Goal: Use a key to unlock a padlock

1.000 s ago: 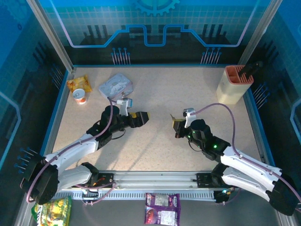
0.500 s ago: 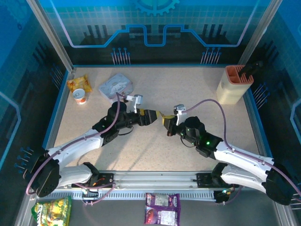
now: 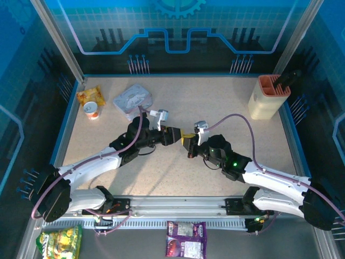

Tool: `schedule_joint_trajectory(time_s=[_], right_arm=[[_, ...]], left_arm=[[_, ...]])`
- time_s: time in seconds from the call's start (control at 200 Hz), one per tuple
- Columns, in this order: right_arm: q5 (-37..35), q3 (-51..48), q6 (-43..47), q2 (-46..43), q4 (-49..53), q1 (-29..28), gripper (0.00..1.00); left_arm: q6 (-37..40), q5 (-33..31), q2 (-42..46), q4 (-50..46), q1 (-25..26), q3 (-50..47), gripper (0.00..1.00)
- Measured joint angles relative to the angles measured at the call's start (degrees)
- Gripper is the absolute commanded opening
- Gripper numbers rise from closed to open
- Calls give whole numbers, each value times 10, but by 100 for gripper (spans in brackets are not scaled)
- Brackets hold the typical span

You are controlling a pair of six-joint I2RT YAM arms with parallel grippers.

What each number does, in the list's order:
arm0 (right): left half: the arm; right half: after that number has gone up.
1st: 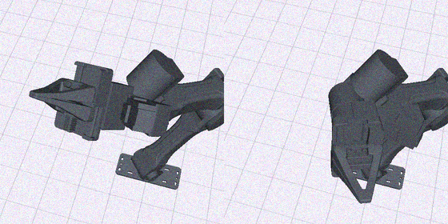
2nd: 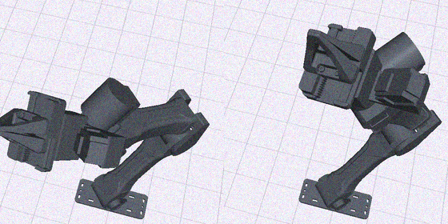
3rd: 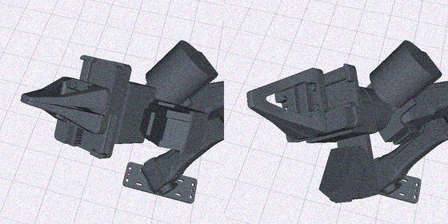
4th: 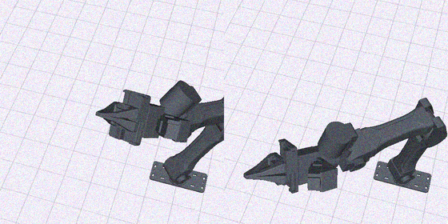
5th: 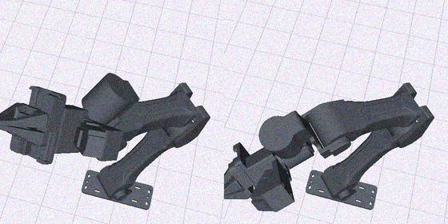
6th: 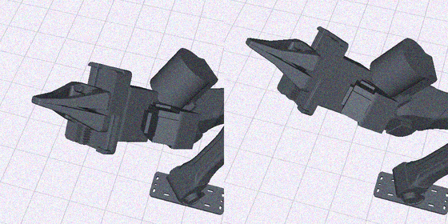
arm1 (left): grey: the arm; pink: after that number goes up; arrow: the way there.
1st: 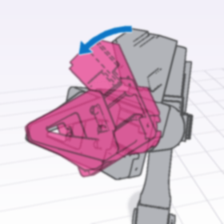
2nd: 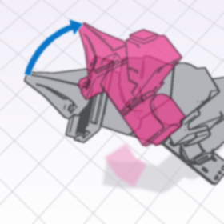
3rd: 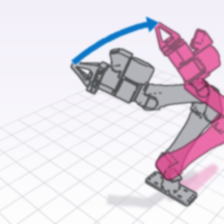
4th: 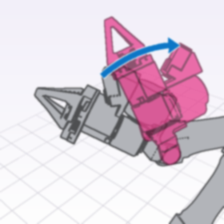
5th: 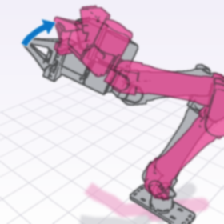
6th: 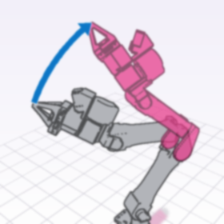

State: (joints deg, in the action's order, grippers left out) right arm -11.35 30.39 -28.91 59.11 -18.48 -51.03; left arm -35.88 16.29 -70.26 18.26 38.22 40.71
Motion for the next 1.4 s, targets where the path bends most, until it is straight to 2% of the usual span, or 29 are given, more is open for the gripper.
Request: schedule_joint_trajectory(time_s=[0.23,0.715,0.911,1.031,1.126,1.181,1.236,1.401], right_arm=[[-9,1,0,0,1,0,0],[-17,5,0,0,9,0,0],[-17,5,0,0,14,0,0],[-19,11,0,0,22,0,0],[-21,12,-1,0,26,0,24],[-14,12,-2,-1,25,5,30],[16,12,-10,-2,17,21,33],[137,-22,-78,5,-78,148,40]], left_arm=[[0,-2,0,-1,1,1,31],[2,-6,0,-8,1,1,13],[3,-5,0,-8,2,1,0],[4,-6,0,-7,2,1,0],[4,-6,0,-4,2,1,0],[4,-7,0,3,2,-1,0],[3,-10,0,24,-2,-10,0],[-19,-7,-2,95,-33,-63,0]])
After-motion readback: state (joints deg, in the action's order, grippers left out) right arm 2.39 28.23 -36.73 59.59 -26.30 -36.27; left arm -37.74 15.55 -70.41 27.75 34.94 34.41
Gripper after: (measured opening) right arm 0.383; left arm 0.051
